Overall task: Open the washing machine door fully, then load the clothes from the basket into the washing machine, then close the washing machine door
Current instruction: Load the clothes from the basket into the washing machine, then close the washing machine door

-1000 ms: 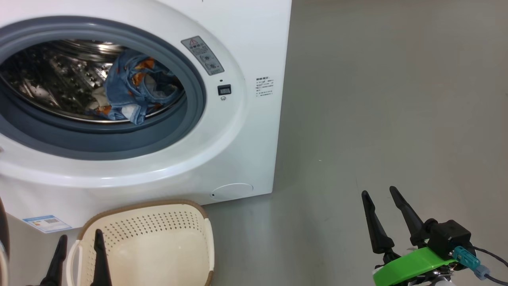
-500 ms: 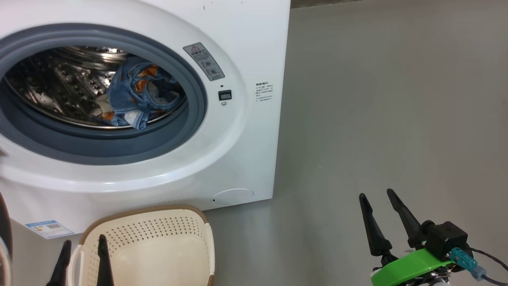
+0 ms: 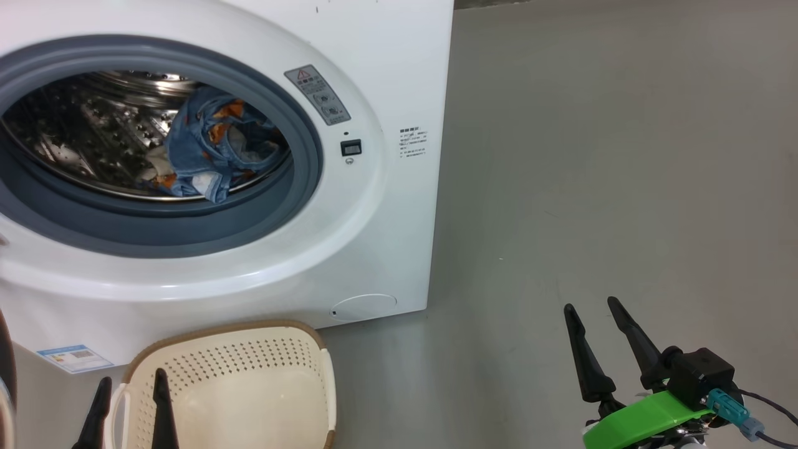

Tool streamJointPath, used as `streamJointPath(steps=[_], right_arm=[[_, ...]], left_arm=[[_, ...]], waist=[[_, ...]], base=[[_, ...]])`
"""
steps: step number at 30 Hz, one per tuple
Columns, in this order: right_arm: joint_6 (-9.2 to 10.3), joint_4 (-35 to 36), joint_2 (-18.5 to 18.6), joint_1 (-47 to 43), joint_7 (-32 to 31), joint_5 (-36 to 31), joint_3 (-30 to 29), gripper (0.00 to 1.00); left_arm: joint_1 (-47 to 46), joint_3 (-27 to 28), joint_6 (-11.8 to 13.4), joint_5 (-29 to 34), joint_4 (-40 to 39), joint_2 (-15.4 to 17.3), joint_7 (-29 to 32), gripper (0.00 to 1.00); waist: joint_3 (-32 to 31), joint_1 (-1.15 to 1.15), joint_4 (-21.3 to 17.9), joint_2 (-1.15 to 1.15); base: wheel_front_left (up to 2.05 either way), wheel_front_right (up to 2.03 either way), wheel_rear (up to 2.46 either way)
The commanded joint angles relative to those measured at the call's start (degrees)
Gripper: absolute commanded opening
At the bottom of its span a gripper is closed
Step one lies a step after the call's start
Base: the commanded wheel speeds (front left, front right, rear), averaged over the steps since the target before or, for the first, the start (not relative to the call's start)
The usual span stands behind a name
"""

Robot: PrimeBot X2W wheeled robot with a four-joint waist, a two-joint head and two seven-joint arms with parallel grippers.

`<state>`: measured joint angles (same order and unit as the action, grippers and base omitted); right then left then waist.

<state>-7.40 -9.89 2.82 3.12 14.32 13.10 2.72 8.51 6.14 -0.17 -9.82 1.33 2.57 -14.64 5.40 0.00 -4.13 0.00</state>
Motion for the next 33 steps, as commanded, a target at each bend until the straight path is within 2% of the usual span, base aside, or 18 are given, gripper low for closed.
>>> streamJointPath(steps=[1,13,33], right_arm=[[-0.09,1.4,0.1,-0.4,0.7,-0.1,1.4,1.00],[-0.09,1.6,0.1,-0.3,0.7,-0.3,1.3,1.00],[-0.09,1.6,0.1,0.2,0.7,-0.2,0.9,1.00]], left_arm=[[-1.0,2.0,0.3,0.9,-1.4,0.3,-0.4,1.00],[-1.7,2.2,-0.2,1.7,-0.7,0.3,-0.4,1.00],[-3.3,3.0,-0.7,1.1,-1.1,0.3,-0.4,1.00]], waist=[[0.1,0.00,0.1,0.00],[0.5,0.00,0.3,0.00],[1.7,0.00,1.0,0.00]], base=[[0.00,0.00,0.00],[-0.50,0.50,0.00],[-1.67,1.67,0.00]])
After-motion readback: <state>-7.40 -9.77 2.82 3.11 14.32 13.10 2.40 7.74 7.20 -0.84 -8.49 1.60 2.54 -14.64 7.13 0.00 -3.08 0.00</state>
